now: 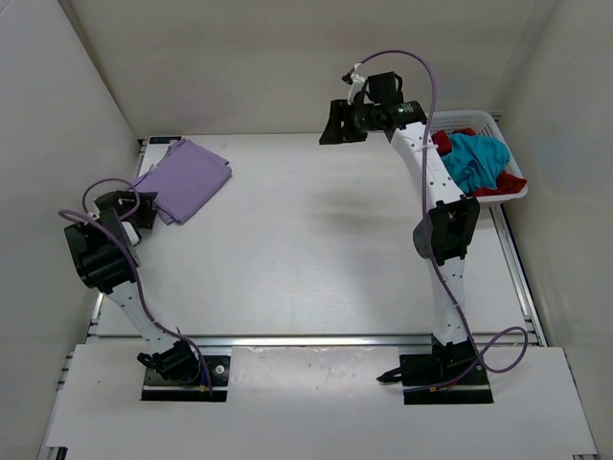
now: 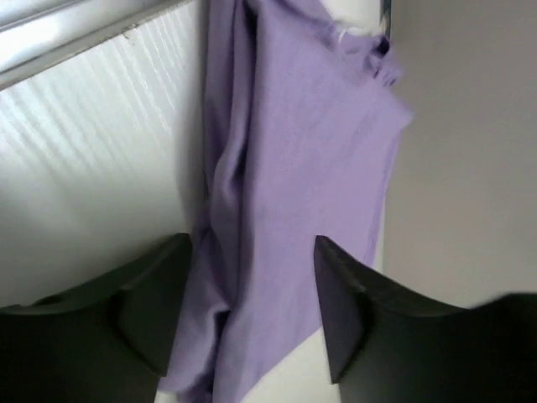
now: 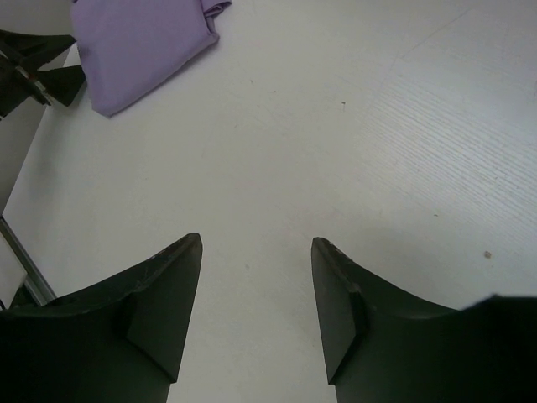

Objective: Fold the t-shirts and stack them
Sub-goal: Put the neatly folded tshirt into the corner of the board with the left arm

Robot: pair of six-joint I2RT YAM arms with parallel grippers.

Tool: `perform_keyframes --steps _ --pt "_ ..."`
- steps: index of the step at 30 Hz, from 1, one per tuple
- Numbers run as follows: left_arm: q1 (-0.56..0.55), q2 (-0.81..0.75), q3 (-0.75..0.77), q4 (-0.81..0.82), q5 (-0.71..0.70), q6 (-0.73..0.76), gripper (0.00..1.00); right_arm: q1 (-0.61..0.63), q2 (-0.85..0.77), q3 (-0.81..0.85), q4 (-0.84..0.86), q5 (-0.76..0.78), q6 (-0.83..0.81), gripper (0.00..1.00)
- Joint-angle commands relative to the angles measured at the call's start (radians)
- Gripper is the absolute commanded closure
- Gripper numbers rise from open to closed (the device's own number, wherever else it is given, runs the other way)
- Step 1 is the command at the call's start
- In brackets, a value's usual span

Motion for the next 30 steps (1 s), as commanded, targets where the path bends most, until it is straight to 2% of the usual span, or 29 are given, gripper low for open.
perform_keyframes --steps 1,3,6,7,8,9,10,11,12,13,15,19,21,23,27,30 --pt "0.001 -0.133 -0.089 0.027 -0.069 -0.009 0.25 0.014 -0.074 -0.017 0.023 -0.021 -0.013 0.46" --pt "0.000 -0.199 -0.110 0.024 -0.093 0.022 0.15 0.008 -0.081 -0.020 0.028 -0.035 -0.007 0.45" --pt "-0.017 -0.350 -0.142 -0.017 -0.177 0.101 0.16 0.000 -0.092 -0.026 0.028 -0.043 -0.002 0.44" --pt "-0.034 -0.366 -0.144 -0.025 -0.196 0.140 0.33 0.003 -0.095 -0.034 0.031 -0.047 0.002 0.44" --pt "-0.063 -0.407 -0.150 -0.031 -0.210 0.163 0.47 0.005 -0.095 -0.031 0.034 -0.046 0.008 0.47" --pt "-0.081 -0.430 -0.149 -0.055 -0.236 0.202 0.67 0.000 -0.095 -0.029 0.036 -0.053 0.001 0.60" --pt "-0.138 -0.435 -0.126 -0.069 -0.271 0.257 0.78 0.003 -0.095 -0.026 0.034 -0.056 0.011 0.69" --pt "-0.202 -0.435 -0.115 -0.109 -0.288 0.310 0.89 0.005 -0.089 -0.029 0.036 -0.053 0.014 0.87" --pt "-0.277 -0.420 -0.080 -0.152 -0.290 0.341 0.95 0.005 -0.092 -0.029 0.031 -0.056 0.010 1.00" --pt "-0.310 -0.412 -0.060 -0.173 -0.338 0.383 1.00 0.008 -0.092 -0.022 0.023 -0.046 0.005 1.00" --pt "-0.434 -0.370 -0.011 -0.239 -0.372 0.436 1.00 0.013 -0.097 0.003 0.005 0.000 -0.013 1.00" --pt "-0.537 -0.270 0.040 -0.262 -0.321 0.401 1.00 0.031 -0.162 0.001 -0.010 0.058 -0.039 1.00" --pt "-0.551 -0.187 0.104 -0.319 -0.264 0.384 1.00 0.029 -0.195 -0.002 -0.009 0.072 -0.041 1.00" --pt "-0.563 -0.054 0.233 -0.425 -0.227 0.387 1.00 0.019 -0.236 -0.017 0.002 0.072 -0.035 1.00" --pt "-0.530 0.049 0.284 -0.415 -0.135 0.317 1.00 0.003 -0.303 -0.106 0.055 0.074 -0.036 1.00" --pt "-0.497 0.097 0.336 -0.419 -0.135 0.283 1.00 -0.012 -0.380 -0.242 0.137 0.069 -0.024 1.00"
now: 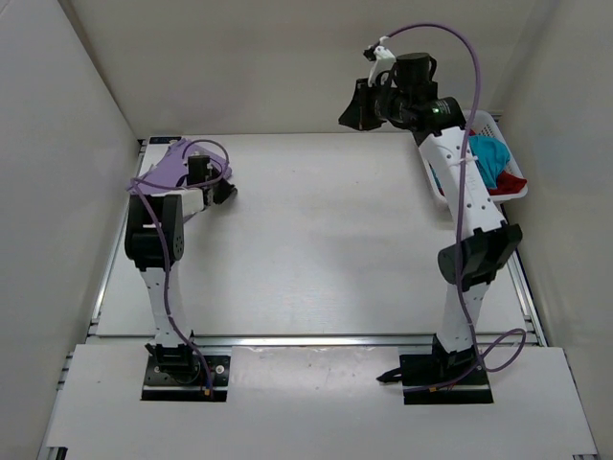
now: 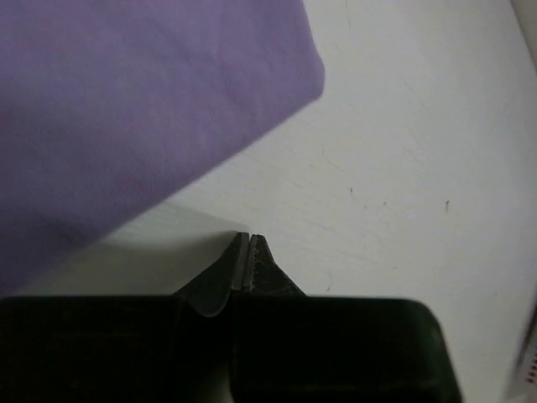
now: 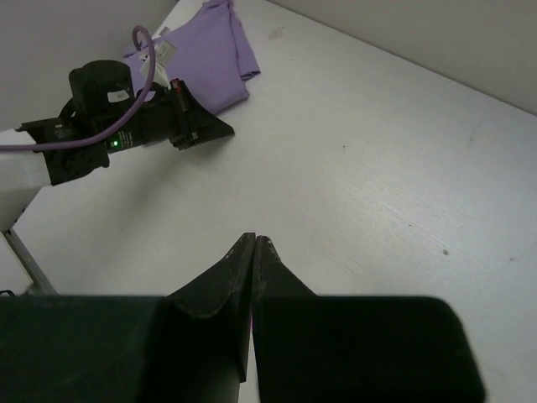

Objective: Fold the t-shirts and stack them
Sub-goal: Put the neatly folded tshirt into the corner of the board with the left arm

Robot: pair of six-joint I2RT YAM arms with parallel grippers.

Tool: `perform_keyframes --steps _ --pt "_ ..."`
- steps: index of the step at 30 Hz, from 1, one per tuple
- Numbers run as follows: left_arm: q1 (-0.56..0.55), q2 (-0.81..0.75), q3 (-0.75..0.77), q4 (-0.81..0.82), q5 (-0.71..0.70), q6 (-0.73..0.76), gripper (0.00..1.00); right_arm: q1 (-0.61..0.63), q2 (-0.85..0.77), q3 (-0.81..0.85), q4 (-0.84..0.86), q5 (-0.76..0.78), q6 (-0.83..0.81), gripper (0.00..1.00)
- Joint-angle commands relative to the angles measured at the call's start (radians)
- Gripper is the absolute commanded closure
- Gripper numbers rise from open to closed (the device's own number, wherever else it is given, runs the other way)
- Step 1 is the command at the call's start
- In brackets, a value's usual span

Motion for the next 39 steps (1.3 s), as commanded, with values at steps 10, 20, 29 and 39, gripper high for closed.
perform_keyframes --steps 10,20,29,39 --pt "0.165 0.272 0.484 -0.290 0.072 -0.118 0.98 -0.069 -0.195 -0.259 0.238 -0.033 0.035 1.00" --pt "0.177 0.297 0.668 -0.217 0.130 -0.179 0.86 -0.121 -0.234 -0.308 0.275 -0.022 0.038 1.00" --pt "-0.016 -0.140 0.326 0.067 0.078 -0.079 0.47 -0.312 -0.249 -0.458 0.337 0.261 0.014 0.96" --pt "-0.431 -0.446 -0.151 0.250 0.102 -0.079 0.21 -0.467 -0.114 -0.558 0.416 0.380 -0.021 0.53"
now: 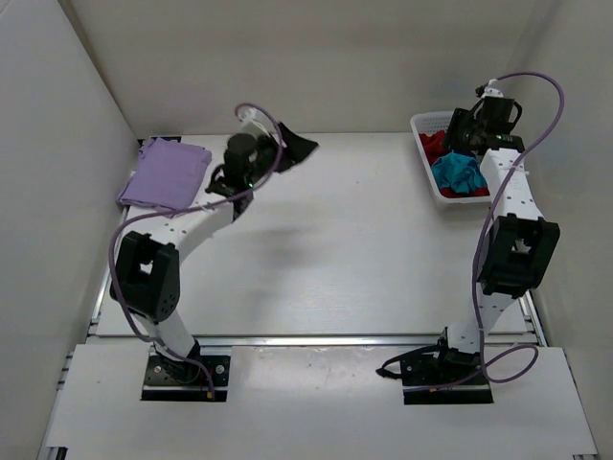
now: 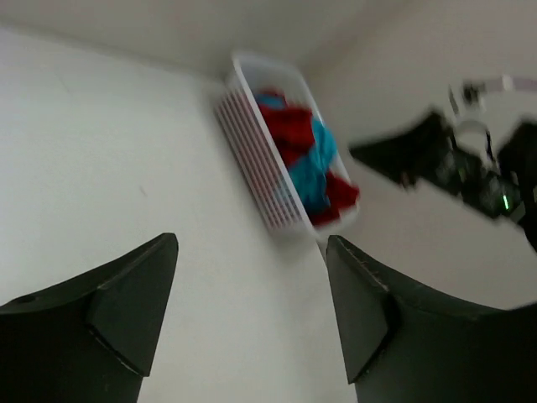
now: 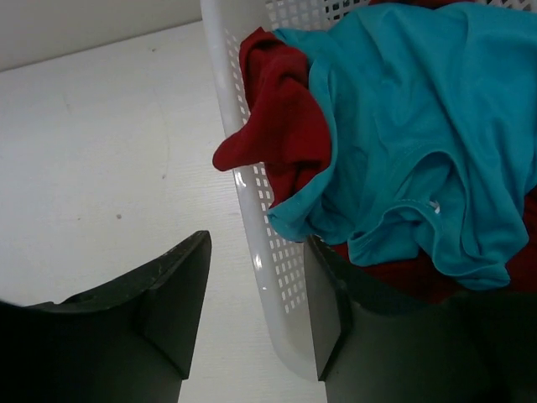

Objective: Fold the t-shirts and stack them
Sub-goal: Put the neatly folded tshirt into the corner of the board with the left arm, then grab crumpled tshirt from bin with the right arm

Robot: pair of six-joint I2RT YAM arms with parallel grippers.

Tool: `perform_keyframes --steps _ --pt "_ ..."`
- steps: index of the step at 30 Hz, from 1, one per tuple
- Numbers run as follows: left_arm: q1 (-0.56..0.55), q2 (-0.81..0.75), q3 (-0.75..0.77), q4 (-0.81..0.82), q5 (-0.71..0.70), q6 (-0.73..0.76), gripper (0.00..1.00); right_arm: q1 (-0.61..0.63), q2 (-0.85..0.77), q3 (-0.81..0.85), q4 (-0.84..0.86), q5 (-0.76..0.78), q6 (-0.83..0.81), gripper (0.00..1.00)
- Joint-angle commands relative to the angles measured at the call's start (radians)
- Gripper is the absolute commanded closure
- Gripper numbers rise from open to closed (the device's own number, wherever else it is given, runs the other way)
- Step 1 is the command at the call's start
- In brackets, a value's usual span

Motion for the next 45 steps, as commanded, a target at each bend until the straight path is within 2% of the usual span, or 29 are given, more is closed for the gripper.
perform_keyframes --steps 1,2,5,9,12,16,18,20,21,22,23,24,27,29,33,35,37,39,40,44,45 --pt "-0.100 -0.033 -0.182 0.064 0.031 -0.016 0.16 0.005 0.038 0.054 0.070 0.011 -0.029 0.53" --pt "-0.143 -0.047 -0.229 0.073 0.044 -0.002 0.10 0.004 0.064 0.085 0.070 -0.003 -0.034 0.51" --pt "-0.223 -0.087 -0.360 0.067 0.064 0.007 0.04 0.000 0.166 0.216 0.018 -0.021 -0.047 0.46" --pt "-0.310 -0.188 -0.556 0.098 0.078 0.046 0.05 0.013 0.295 0.379 -0.030 0.026 -0.050 0.42" --pt "-0.311 -0.274 -0.676 0.107 0.095 0.041 0.08 0.013 0.392 0.502 -0.080 0.064 -0.060 0.42" --pt "-0.259 -0.397 -0.809 0.103 0.069 0.027 0.08 0.019 0.438 0.525 -0.077 0.051 -0.057 0.45" --pt "-0.248 -0.420 -0.837 0.103 0.065 0.023 0.09 0.030 0.454 0.543 -0.091 0.058 -0.064 0.51" --pt "-0.251 -0.425 -0.849 0.103 0.066 0.030 0.09 0.034 0.469 0.553 -0.088 0.055 -0.057 0.69" --pt "-0.248 -0.421 -0.845 0.103 0.075 0.032 0.09 0.037 0.469 0.559 -0.091 0.058 -0.052 0.74" --pt "-0.254 -0.418 -0.845 0.104 0.080 0.021 0.10 0.031 0.467 0.585 -0.100 0.084 -0.031 0.91" --pt "-0.258 -0.411 -0.851 0.118 0.077 0.017 0.09 0.031 0.463 0.593 -0.102 0.089 -0.024 1.00" --pt "-0.261 -0.409 -0.850 0.118 0.075 0.018 0.10 0.024 0.458 0.615 -0.100 0.116 -0.005 1.00" --pt "-0.272 -0.371 -0.850 0.136 0.095 0.009 0.10 0.014 0.395 0.652 -0.090 0.134 0.017 1.00" --pt "-0.278 -0.342 -0.837 0.150 0.106 0.001 0.11 -0.006 0.339 0.685 -0.094 0.082 0.058 1.00" --pt "-0.274 -0.306 -0.840 0.176 0.129 -0.013 0.10 -0.006 0.207 0.820 -0.087 0.051 0.080 1.00" --pt "-0.269 -0.302 -0.839 0.184 0.140 -0.017 0.11 -0.004 0.126 0.798 -0.039 0.046 0.091 1.00" --pt "-0.266 -0.296 -0.845 0.189 0.150 -0.022 0.11 0.014 -0.013 0.733 0.087 0.075 0.082 1.00" --pt "-0.260 -0.297 -0.854 0.195 0.152 -0.025 0.11 0.033 -0.136 0.540 0.254 0.103 0.071 1.00" --pt "-0.260 -0.306 -0.865 0.199 0.152 -0.028 0.11 0.033 -0.192 0.510 0.333 0.107 0.072 1.00" --pt "-0.232 -0.328 -0.905 0.215 0.158 -0.048 0.11 0.020 -0.197 0.594 0.324 0.022 0.085 1.00" --pt "-0.225 -0.332 -0.909 0.212 0.155 -0.043 0.11 0.016 -0.200 0.600 0.331 -0.048 0.112 1.00"
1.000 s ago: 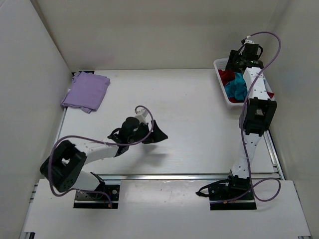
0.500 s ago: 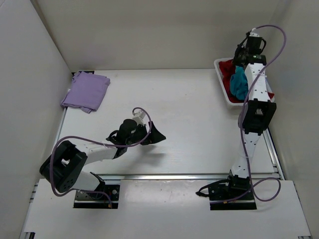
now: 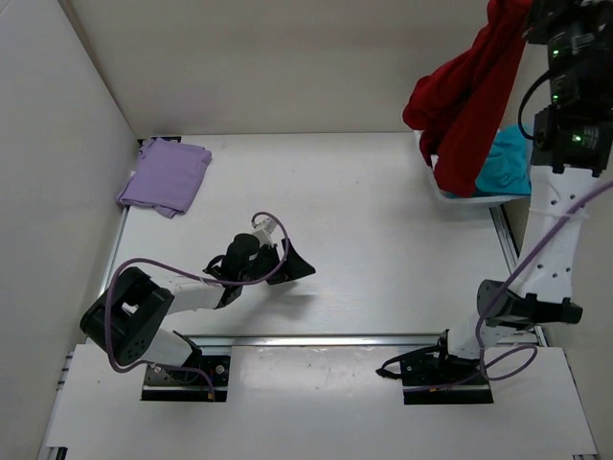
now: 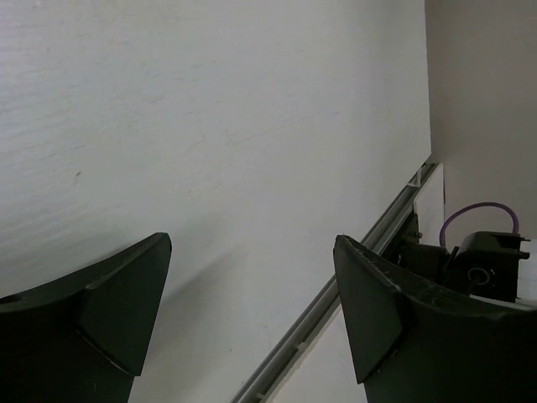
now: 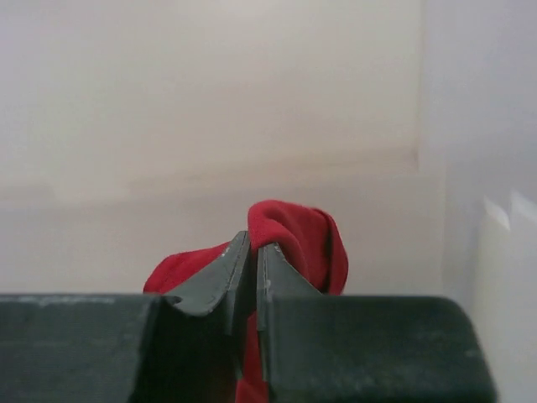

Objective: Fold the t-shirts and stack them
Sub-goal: Grab crumpled tshirt from bin with the right arm, then move the tshirt to the center of the board

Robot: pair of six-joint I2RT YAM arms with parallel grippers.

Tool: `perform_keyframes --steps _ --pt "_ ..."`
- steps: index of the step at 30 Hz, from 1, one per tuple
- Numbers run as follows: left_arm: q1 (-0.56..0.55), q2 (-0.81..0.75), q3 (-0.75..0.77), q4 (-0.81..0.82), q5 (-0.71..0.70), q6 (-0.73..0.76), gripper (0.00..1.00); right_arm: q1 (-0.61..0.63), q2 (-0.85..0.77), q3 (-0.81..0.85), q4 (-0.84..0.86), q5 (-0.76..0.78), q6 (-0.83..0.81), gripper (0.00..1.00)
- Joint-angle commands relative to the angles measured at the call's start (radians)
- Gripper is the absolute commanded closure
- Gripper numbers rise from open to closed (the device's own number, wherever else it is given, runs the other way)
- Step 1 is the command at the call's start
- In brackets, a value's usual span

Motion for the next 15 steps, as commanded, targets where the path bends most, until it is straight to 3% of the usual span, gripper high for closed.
perform_keyframes --steps 1,3,8,15 --pt "0.033 -0.052 -0.030 0.031 0.033 -0.010 0.11 -0.002 0.013 0.031 0.166 -0.153 0.063 1.00" --pt "0.059 -0.070 -0.047 0.021 0.025 -0.012 0.11 0.014 0.013 0.068 0.189 -0.235 0.095 1.00" --pt "0.149 -0.139 -0.060 -0.011 0.036 -0.007 0.11 0.041 0.010 0.103 0.443 -0.511 0.379 0.99" --pt "0.326 -0.280 -0.148 -0.033 0.021 -0.040 0.13 0.250 0.021 0.087 0.479 -0.669 0.493 1.00"
